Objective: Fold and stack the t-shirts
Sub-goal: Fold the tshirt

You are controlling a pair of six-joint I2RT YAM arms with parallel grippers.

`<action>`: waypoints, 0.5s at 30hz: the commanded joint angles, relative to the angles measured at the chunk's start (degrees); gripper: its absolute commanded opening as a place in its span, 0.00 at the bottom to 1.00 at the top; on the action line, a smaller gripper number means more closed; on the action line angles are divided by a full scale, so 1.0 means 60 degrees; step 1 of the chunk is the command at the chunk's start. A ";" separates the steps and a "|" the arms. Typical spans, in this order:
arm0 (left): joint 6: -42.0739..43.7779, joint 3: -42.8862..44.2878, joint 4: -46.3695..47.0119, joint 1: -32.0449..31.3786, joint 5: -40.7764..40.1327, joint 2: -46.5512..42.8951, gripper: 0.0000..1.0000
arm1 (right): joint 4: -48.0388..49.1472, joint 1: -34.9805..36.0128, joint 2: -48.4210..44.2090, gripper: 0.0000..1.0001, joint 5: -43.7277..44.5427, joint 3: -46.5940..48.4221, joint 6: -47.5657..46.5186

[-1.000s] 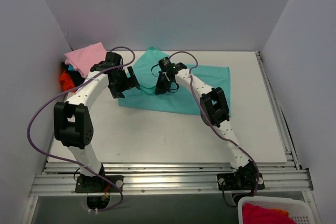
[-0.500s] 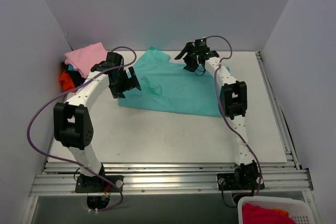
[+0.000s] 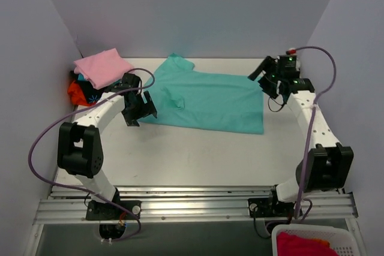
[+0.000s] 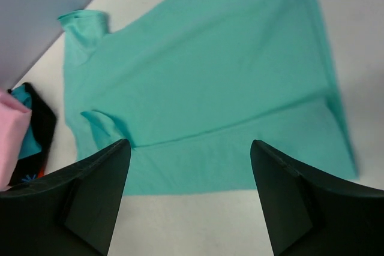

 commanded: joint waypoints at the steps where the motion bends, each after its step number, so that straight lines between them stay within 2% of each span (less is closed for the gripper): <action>1: -0.0596 -0.0603 0.0591 -0.0010 -0.0497 -0.0384 0.91 | -0.0429 -0.0853 -0.1417 0.77 0.0001 -0.2805 -0.0286; 4: -0.0846 -0.0955 0.0986 -0.0010 -0.1024 -0.0253 0.90 | -0.0196 -0.0854 -0.2268 0.76 -0.0613 -0.4682 0.0093; 8: -0.0934 -0.0912 0.1324 0.0048 -0.1375 0.0099 0.90 | 0.0771 -0.1308 -0.2844 0.76 -0.1246 -0.6270 0.0477; 15: -0.1212 -0.0561 0.1983 0.0195 -0.1171 0.1051 0.90 | 0.1490 -0.1279 -0.2361 0.76 -0.1013 -0.7050 0.0330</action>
